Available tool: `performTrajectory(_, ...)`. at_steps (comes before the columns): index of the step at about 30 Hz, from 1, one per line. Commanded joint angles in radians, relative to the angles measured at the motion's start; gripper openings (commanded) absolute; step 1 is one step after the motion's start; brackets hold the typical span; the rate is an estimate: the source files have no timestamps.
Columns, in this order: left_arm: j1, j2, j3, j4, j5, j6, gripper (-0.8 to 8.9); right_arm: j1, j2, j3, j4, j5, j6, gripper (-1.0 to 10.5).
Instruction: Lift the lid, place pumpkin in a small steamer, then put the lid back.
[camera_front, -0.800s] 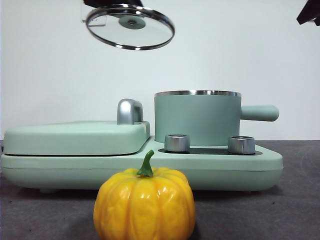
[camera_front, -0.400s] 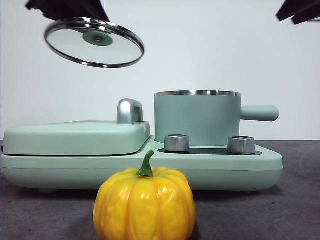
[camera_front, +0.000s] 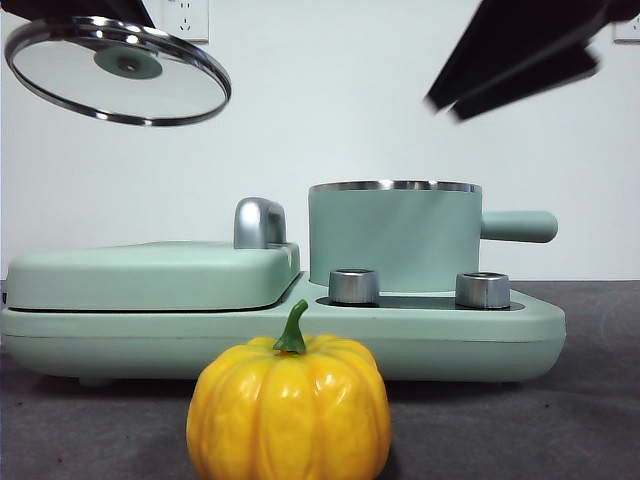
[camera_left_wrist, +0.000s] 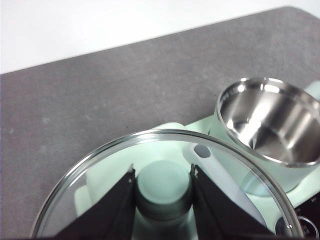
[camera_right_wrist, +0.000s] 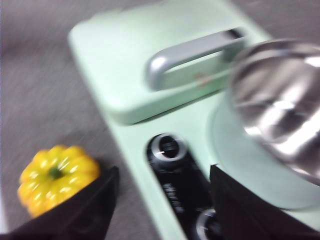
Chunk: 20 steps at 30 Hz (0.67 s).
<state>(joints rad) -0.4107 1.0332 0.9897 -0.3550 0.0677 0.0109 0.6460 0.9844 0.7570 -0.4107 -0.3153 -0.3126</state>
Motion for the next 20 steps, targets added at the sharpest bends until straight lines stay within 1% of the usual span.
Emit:
performTrajectory(1,0.002,-0.010,0.015,0.042,-0.001,0.000,0.10,0.066,0.060,0.017,0.005,0.006,-0.060,3.7)
performTrajectory(2,0.004,-0.010,0.015,0.048,-0.001,0.000,0.10,0.088,0.081,0.017,0.005,0.011,-0.063,3.9)
performTrajectory(4,0.007,-0.010,0.015,0.050,-0.001,0.000,0.10,0.129,0.122,0.017,0.006,0.030,-0.063,3.9)
performTrajectory(12,0.008,-0.010,0.015,0.050,-0.001,0.000,0.10,0.256,0.234,0.017,0.015,0.028,-0.066,3.9)
performTrajectory(16,0.008,-0.010,0.015,0.050,-0.001,0.004,0.10,0.298,0.271,0.017,0.020,0.028,-0.066,3.9)
performTrajectory(20,0.008,-0.010,0.015,0.049,-0.001,0.006,0.10,0.314,0.307,0.017,0.029,0.028,-0.066,3.9)
